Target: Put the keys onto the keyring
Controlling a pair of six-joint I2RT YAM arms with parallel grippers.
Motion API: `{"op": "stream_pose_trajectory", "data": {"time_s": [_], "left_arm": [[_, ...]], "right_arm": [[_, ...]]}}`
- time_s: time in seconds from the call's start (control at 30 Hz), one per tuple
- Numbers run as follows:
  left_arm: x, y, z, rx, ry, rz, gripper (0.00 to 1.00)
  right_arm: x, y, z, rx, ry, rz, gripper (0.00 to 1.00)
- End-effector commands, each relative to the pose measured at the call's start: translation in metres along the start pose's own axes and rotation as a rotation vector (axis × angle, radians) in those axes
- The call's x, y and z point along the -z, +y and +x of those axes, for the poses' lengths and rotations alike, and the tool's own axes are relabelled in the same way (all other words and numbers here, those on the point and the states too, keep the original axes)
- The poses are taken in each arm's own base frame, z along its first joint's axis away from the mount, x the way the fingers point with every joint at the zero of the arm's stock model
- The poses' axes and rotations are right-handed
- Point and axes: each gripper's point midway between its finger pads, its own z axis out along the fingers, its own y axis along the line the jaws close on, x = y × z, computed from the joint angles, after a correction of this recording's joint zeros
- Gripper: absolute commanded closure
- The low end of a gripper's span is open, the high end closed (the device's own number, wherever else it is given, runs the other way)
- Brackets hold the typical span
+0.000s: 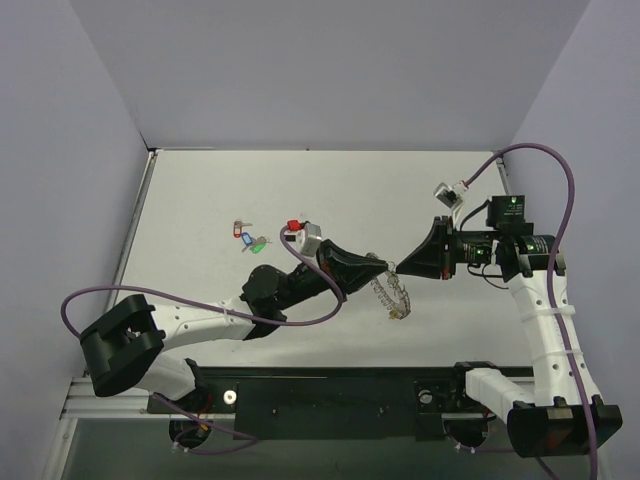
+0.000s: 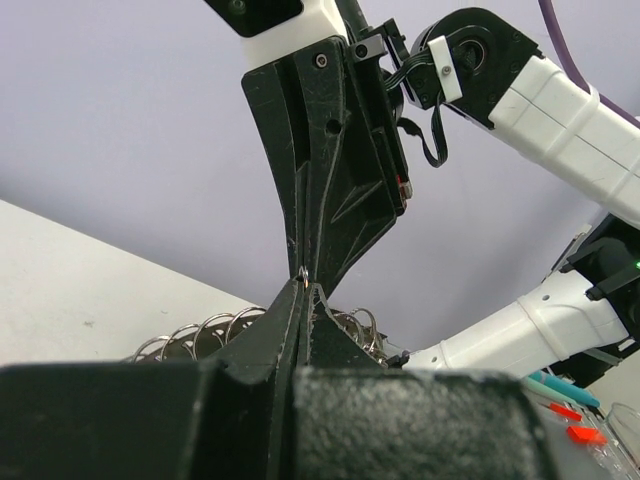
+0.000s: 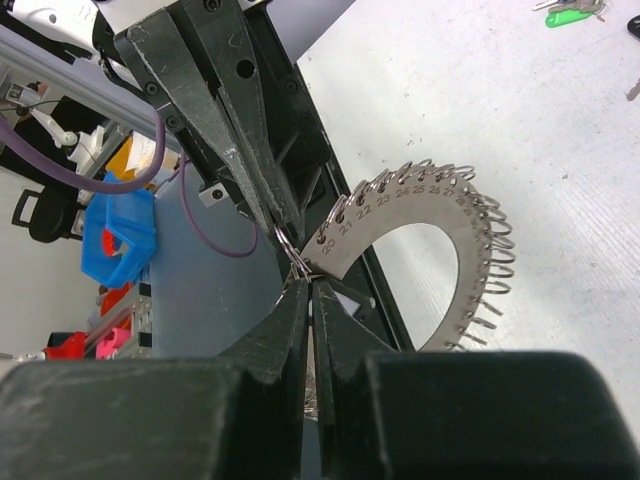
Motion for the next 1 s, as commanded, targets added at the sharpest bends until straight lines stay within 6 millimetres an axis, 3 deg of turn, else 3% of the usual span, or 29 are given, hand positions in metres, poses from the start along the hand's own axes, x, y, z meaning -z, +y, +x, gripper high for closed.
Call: {"op": "stream_pose_trajectory", "data": {"time_s": [0.0, 0.97], "left_arm": [[-0.002, -0.019, -0.031, -0.022, -0.131, 0.074, 1.00], [0.010, -0.028, -0.042, -0.163, -0.207, 0.130, 1.00]], "right_arm": [[-0.005, 0.003, -0.002, -0.015, -0.006, -0.051, 1.00], [-0.024, -0.017, 0.008, -0.205, -0.002, -0.067, 1.00]]}}
